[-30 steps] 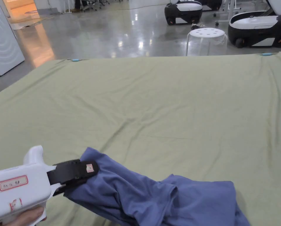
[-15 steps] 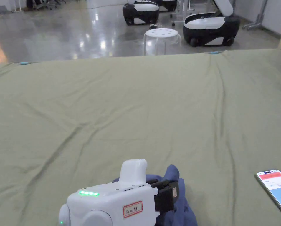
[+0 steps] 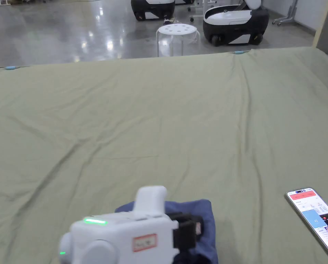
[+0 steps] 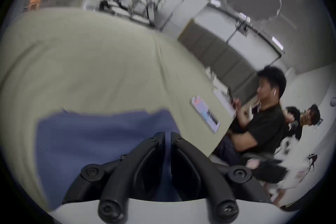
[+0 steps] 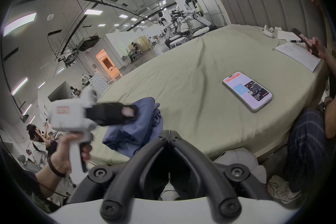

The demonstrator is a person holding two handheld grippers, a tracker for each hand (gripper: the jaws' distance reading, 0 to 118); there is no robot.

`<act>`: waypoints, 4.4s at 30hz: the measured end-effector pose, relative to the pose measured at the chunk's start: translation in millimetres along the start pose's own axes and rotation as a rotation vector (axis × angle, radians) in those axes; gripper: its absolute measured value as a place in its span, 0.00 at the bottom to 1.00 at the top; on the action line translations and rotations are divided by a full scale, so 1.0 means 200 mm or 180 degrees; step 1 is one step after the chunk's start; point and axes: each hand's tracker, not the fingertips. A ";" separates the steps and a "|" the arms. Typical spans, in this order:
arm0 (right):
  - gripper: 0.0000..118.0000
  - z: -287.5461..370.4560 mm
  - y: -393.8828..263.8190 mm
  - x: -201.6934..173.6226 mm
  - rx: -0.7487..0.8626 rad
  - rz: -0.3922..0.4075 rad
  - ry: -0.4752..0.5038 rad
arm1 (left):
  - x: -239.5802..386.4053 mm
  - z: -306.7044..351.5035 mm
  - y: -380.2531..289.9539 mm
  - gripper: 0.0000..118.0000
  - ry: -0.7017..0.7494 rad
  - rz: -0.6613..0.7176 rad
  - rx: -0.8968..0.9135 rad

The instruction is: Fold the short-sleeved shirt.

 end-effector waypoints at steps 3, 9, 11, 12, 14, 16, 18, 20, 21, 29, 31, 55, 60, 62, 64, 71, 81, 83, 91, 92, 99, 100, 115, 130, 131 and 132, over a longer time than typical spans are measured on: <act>0.00 0.00 0.00 -0.02 -0.0061 0.0130 -0.0067 | 0.00 -0.18 -0.08 0.03 0.0380 -0.0334 -0.0163; 0.00 -0.19 0.12 -0.13 -0.0338 0.0686 0.0169 | -0.03 0.22 0.02 0.49 0.0122 -0.0096 0.0508; 0.00 -0.35 0.19 -0.19 -0.0584 0.0781 0.0318 | -0.08 0.39 0.03 0.50 0.0119 -0.0097 0.0567; 0.00 -0.43 0.21 -0.22 -0.0653 0.0821 0.0263 | -0.12 0.48 0.02 0.50 0.0199 -0.0020 0.0608; 0.00 -0.60 0.24 -0.26 -0.0808 0.0941 0.0295 | -0.24 0.63 -0.01 0.50 0.0231 0.0228 0.0773; 0.00 -0.80 0.25 -0.28 -0.1178 0.0961 0.0277 | -0.39 0.75 -0.05 0.51 0.0241 0.0639 0.0820; 0.00 -1.05 0.18 -0.25 -0.2254 0.1056 -0.0055 | -0.53 0.82 -0.09 0.51 0.0198 0.0902 0.0843; 0.00 -1.05 0.23 -0.21 -0.1851 0.0794 0.0214 | -0.60 0.82 -0.12 0.51 0.0045 0.1111 0.0787; 0.00 -1.02 0.27 -0.20 -0.2056 0.0471 0.0072 | -0.63 0.81 -0.13 0.51 -0.0022 0.1182 0.0800; 0.00 -1.01 0.22 -0.22 -0.1922 0.0696 0.0094 | -0.72 0.47 -0.06 0.51 -0.0774 0.1310 0.0419; 0.00 -1.01 0.21 -0.23 -0.1902 0.0728 0.0070 | -0.73 0.43 -0.06 0.50 -0.0681 0.1381 0.0482; 0.00 -0.67 0.36 -0.55 -0.1158 0.0534 0.0918 | -1.33 1.73 0.04 0.17 0.0470 0.1590 0.1547; 0.00 -0.67 0.24 -0.56 -0.1299 0.0739 0.0817 | -1.69 1.91 0.00 0.18 0.1359 0.1933 0.1051; 0.00 -0.67 0.22 -0.54 -0.1290 0.0796 0.0811 | -1.78 1.91 -0.02 0.21 0.1379 0.1920 0.0929; 0.00 -0.64 0.23 -0.53 -0.1281 0.0828 0.0811 | -1.76 1.91 0.00 0.38 0.2046 0.1926 0.0966; 0.00 -0.50 0.43 -0.44 -0.0551 0.1218 0.0409 | -1.05 2.16 0.02 0.52 0.3279 0.0047 0.1730; 0.00 -0.22 0.66 -0.58 0.0913 0.1707 0.0251 | -0.01 1.84 -0.06 0.52 0.2374 -0.1121 0.3055; 0.00 -0.19 0.68 -0.60 0.1080 0.1805 0.0184 | 0.11 1.72 -0.07 0.51 0.2473 -0.1251 0.3263; 0.00 -0.11 0.61 -0.58 0.1379 0.1689 0.0115 | 0.29 1.28 -0.14 0.02 0.2964 -0.1650 0.3369; 0.00 -0.11 0.57 -0.58 0.1387 0.1664 0.0051 | 0.31 1.27 -0.15 0.02 0.2905 -0.1634 0.3300; 0.00 -0.15 0.45 -0.58 0.1389 0.1685 -0.0286 | 0.24 1.24 -0.20 0.02 0.2697 -0.1232 0.3259; 0.00 -0.14 0.44 -0.57 0.1467 0.1680 -0.0293 | 0.26 1.26 -0.20 0.02 0.2636 -0.1217 0.3260; 0.45 -0.07 0.49 -0.60 0.1544 0.1709 -0.0375 | 0.26 1.34 -0.23 0.51 0.2429 -0.1016 0.3463; 1.00 -0.02 0.47 -0.67 0.1663 0.1594 -0.0156 | 0.29 1.37 -0.28 0.56 0.2512 -0.1107 0.3498; 1.00 -0.02 0.47 -0.67 0.1660 0.1602 -0.0141 | 0.30 1.37 -0.29 0.57 0.2519 -0.1139 0.3490; 1.00 -0.02 0.47 -0.67 0.1644 0.1612 -0.0109 | 0.31 1.36 -0.29 0.57 0.2528 -0.1165 0.3474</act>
